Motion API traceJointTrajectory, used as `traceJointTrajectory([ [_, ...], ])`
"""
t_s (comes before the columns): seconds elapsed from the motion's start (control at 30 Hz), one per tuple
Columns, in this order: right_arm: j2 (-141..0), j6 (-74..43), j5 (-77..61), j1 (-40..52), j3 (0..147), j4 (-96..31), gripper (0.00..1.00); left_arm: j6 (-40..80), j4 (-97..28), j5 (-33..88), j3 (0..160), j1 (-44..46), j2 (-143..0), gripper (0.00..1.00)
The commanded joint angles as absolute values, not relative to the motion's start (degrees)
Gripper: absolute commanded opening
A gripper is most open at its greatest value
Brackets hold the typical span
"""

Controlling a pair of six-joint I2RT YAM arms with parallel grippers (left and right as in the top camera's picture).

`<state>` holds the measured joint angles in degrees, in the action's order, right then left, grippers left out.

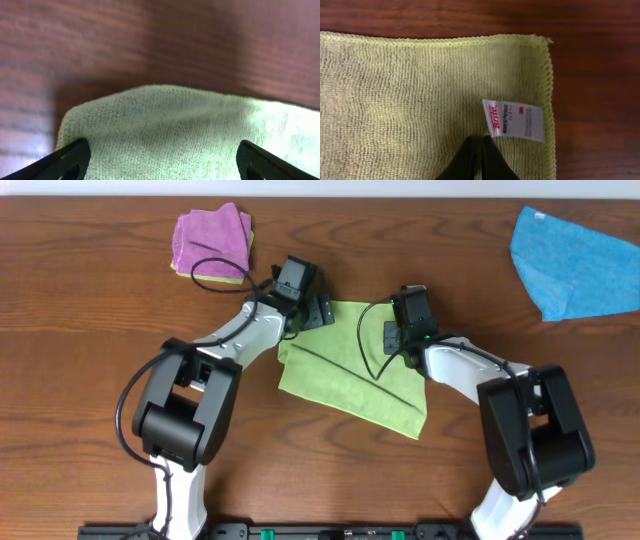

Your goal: Fold the cloth

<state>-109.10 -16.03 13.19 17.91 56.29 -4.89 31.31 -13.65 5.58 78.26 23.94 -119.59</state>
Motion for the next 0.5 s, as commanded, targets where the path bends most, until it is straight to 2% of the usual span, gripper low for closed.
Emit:
traceJointTrajectory([
  [0.0,-110.74,-17.1,14.92,17.65,55.81,-3.92,0.11,31.33,-14.26,4.08,76.6,22.13,-122.89,0.95],
  [0.07,-110.52,-17.04,9.52,17.65,56.12,-3.42,0.18,31.31,-15.42,4.23,76.6,22.04,-122.89,0.95],
  [0.17,-109.23,-16.69,2.52,17.76,57.41,-5.37,0.42,31.33,-17.39,4.54,76.6,22.04,-122.89,0.95],
  [0.27,-106.76,-16.67,0.75,17.82,59.27,-9.82,0.53,31.33,-18.52,4.6,76.64,22.04,-122.89,0.95],
  [0.47,-100.09,-14.52,-4.54,18.63,61.19,-19.42,0.58,31.31,-19.66,8.56,78.13,22.04,-122.06,0.95],
])
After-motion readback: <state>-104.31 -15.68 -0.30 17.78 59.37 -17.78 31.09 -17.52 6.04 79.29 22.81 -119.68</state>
